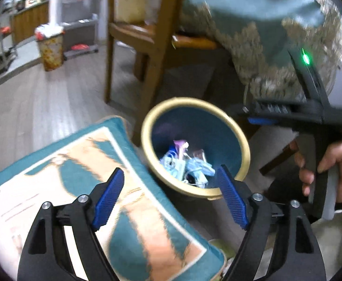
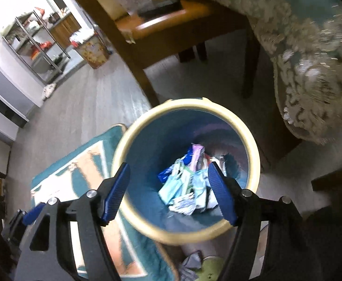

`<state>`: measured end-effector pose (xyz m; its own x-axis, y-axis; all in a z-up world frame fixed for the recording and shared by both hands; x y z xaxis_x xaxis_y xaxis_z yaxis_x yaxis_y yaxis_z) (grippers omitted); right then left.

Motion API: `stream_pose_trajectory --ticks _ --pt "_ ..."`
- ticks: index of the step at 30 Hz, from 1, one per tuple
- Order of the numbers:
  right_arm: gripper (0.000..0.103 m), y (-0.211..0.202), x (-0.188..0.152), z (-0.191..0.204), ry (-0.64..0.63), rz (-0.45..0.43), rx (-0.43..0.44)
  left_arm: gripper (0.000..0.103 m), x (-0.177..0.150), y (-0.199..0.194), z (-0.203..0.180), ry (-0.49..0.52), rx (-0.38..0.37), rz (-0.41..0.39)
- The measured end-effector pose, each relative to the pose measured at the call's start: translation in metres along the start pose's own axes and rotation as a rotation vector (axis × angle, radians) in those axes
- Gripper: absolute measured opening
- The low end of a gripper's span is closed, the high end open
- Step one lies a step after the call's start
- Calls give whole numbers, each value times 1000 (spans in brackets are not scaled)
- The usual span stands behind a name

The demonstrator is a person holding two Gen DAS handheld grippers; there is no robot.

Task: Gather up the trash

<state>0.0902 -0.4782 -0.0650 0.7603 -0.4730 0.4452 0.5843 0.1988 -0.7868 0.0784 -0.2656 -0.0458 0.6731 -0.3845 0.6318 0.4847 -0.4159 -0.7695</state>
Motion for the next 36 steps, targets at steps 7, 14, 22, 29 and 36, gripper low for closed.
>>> stream_pose_trajectory --ticks 7,14,22,29,36 --pt "74 -65 -51 40 -66 -78 47 91 -23 -86 32 -38 102 -70" --pt "93 -100 -111 66 -137 -102 34 97 -49 -139 42 -12 181 -129" --pt "97 -110 -140 77 -130 -164 -83 98 -64 -149 34 -26 196 -123" --pt "97 -106 -143 82 -183 -192 -178 98 -65 -153 20 18 269 -147" --pt "97 -107 -143 82 -192 -205 -203 98 -60 -148 25 -40 282 -148"
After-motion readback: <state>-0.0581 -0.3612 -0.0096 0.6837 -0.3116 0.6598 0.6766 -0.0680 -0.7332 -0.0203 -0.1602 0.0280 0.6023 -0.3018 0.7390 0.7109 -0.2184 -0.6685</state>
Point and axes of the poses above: each gripper's, at about its wrist camera, not at the fingertips, and y roughly the way its jaws point, z to its left, x to its top, the point moved 3 cm from there along y, roughly the way its jaws point, and after that the axes turned 8 degrees about x, right-handed, at the moved point
